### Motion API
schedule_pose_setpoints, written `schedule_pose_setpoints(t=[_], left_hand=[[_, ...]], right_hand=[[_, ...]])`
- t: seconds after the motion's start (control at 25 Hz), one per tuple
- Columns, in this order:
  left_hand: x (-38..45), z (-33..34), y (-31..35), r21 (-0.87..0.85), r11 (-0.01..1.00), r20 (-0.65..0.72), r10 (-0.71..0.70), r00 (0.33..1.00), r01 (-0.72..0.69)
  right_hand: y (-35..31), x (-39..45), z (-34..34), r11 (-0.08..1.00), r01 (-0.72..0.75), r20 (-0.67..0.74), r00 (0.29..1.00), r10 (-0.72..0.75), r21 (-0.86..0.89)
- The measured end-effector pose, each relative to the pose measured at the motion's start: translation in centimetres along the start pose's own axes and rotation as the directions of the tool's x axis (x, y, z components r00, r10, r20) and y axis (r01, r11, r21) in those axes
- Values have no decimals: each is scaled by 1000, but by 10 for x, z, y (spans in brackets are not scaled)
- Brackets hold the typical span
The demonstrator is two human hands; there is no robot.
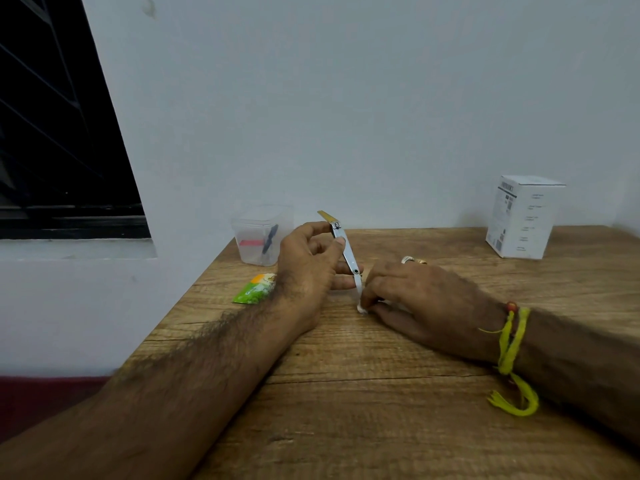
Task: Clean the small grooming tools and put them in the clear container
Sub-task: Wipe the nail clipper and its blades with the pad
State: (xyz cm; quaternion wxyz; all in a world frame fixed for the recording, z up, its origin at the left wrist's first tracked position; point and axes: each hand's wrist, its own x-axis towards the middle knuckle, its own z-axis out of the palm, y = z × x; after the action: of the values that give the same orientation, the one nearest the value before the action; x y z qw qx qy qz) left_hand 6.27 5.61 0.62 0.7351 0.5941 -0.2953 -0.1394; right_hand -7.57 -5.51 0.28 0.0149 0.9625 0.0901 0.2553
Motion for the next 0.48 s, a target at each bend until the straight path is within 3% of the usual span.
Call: schedule_pose_setpoints(t=[0.48], left_hand=[[0,0,1,9,1000,-15,5,1000,-5]], right_hand=[[0,4,-1,948,208,121,976,-183,-240]])
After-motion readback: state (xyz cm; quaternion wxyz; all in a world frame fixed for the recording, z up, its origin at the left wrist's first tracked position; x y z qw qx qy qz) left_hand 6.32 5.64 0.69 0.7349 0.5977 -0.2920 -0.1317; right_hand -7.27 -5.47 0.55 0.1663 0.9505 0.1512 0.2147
